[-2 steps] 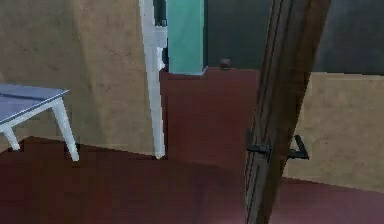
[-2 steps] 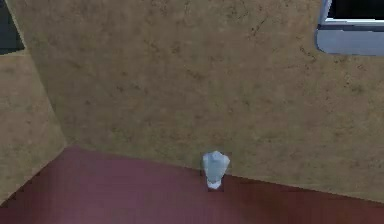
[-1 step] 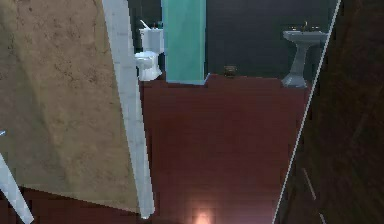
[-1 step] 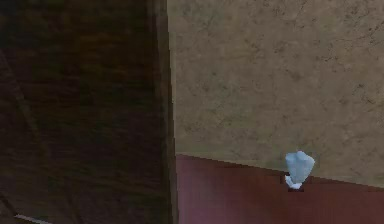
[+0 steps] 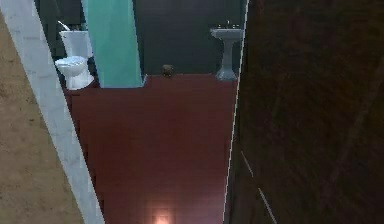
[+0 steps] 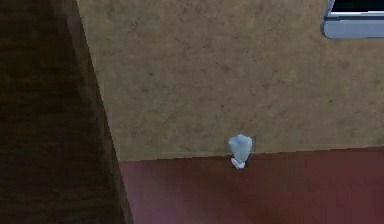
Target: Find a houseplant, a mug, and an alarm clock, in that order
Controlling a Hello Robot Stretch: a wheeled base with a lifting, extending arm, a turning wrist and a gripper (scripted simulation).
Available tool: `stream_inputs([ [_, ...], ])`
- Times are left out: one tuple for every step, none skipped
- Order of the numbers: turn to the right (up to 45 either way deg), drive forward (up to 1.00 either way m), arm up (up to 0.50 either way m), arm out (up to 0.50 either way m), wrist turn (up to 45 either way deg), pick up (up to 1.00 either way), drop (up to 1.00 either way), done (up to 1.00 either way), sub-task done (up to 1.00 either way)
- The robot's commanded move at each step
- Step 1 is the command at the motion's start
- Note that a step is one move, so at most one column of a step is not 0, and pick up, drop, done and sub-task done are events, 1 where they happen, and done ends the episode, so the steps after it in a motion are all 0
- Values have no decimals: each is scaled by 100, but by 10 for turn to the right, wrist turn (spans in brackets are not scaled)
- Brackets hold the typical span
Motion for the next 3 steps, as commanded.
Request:
stream_inputs([
  [0,100,0,0,0,0,0,0,0],
  [30,0,0,0,0,0,0,0,0],
  [0,15,0,0,0,0,0,0,0],
])
